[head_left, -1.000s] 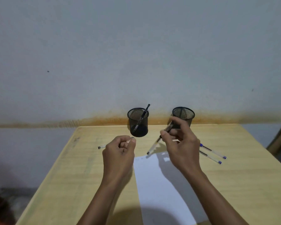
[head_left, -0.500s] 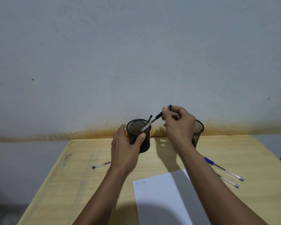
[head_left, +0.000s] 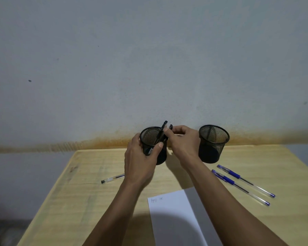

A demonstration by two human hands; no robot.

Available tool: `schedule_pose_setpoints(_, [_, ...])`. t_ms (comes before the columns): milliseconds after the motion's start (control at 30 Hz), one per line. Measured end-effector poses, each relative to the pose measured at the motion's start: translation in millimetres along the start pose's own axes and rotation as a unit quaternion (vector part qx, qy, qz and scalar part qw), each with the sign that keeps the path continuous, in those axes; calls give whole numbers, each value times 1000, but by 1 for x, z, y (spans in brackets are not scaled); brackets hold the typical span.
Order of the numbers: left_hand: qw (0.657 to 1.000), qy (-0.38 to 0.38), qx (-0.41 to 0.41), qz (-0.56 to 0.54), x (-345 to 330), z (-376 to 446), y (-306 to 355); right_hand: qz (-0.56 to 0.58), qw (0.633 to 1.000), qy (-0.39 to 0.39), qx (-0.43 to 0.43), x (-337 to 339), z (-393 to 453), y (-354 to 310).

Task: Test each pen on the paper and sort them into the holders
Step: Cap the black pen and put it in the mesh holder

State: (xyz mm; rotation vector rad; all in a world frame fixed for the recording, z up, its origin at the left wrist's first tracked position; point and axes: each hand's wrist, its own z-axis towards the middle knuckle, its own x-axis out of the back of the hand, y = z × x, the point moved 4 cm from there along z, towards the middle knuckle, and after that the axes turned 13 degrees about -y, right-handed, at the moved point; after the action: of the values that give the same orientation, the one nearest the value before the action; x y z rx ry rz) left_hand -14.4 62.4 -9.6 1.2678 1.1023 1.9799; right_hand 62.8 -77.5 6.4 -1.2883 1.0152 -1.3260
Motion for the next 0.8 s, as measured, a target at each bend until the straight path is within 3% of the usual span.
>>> schedule_pose_setpoints(600, [999,-29,14,12,1,-1,4,6,1000,22,4,21,-21,-3])
schedule_pose_setpoints(800, [999,-16,37,19,31,-34,-3,-14,998,-30,57,23,-59,5])
